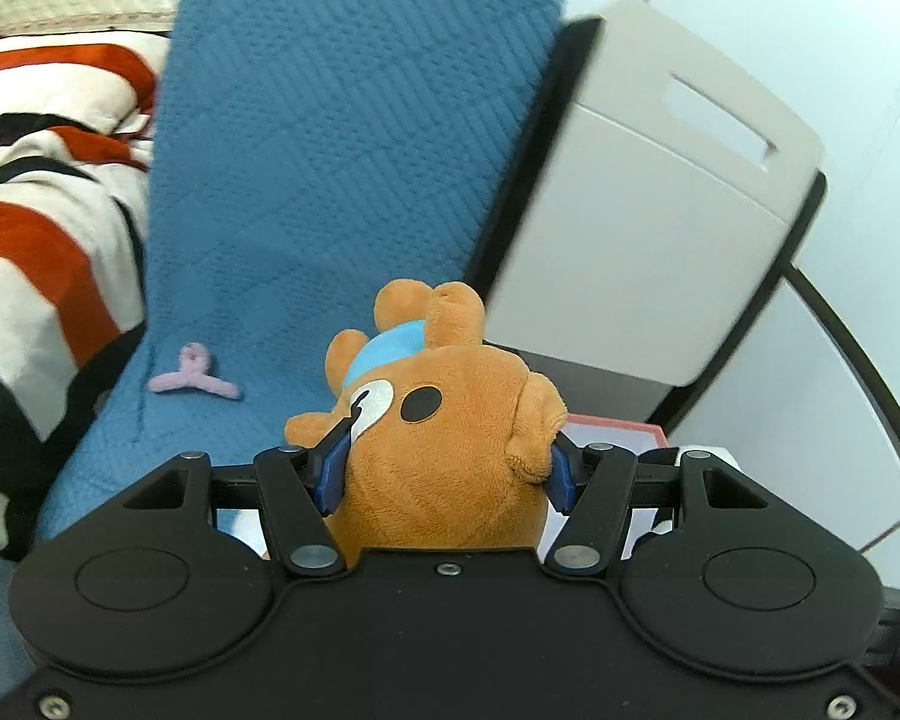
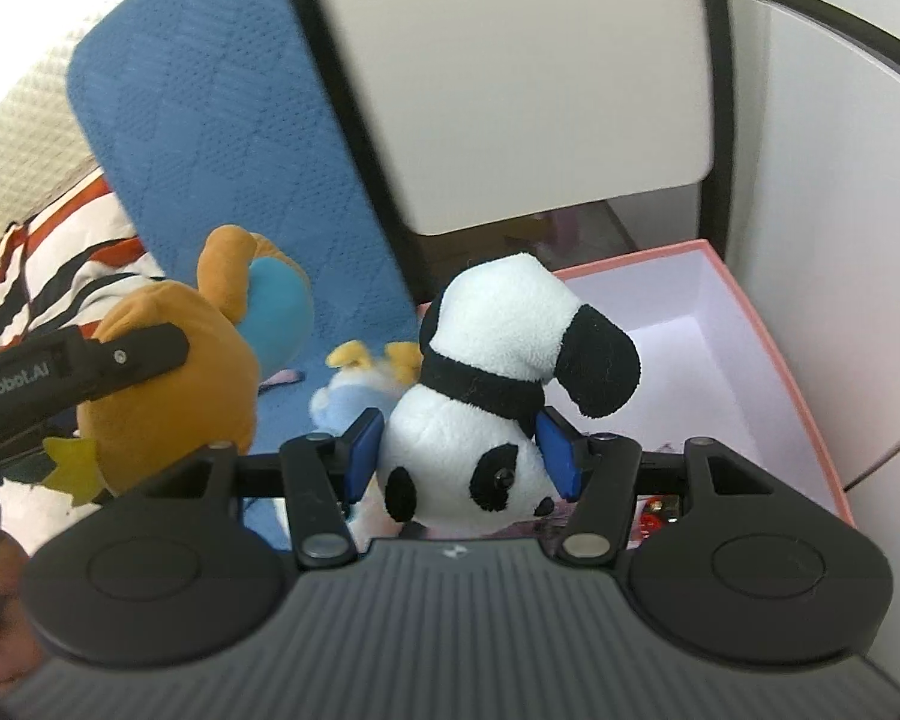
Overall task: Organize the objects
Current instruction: 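Carry the bear and panda over the pink box and open both grippers to drop them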
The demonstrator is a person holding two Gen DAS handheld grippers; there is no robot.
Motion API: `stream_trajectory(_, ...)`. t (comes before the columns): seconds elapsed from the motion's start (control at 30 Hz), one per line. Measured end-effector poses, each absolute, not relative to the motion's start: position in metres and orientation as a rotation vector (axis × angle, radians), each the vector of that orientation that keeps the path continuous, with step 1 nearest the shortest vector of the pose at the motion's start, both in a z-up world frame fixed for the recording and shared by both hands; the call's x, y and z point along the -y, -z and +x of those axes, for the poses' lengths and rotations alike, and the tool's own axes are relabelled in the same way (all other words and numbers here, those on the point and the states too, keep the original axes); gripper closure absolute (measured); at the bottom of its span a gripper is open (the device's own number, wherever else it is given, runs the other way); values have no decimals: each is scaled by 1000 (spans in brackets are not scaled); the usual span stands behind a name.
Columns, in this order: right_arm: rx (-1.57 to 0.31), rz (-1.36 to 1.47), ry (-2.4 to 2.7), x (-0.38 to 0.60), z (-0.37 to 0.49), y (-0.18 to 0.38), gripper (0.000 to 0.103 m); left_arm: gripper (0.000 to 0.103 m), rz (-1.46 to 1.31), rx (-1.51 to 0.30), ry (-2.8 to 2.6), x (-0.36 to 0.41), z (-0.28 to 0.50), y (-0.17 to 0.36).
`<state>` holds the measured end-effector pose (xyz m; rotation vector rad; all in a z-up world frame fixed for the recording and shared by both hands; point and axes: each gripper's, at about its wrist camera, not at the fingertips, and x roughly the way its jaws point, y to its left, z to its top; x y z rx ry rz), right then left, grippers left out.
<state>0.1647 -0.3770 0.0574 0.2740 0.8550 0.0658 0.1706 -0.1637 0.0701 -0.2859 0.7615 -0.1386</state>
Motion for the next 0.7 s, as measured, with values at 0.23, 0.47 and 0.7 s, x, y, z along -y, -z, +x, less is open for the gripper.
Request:
stream_trajectory(0.23,-934,270,-25,413,182,-27,44,45,-224,-800,157,201,189,-42)
stream_trajectory(0.47,-978,270,-1,439,198,-2,44,44,-242,-853,184,229,198,-9)
stream_trajectory(0.7,-1000,276,21,460,214,24,44,43,-189,-883,184,261,206,21)
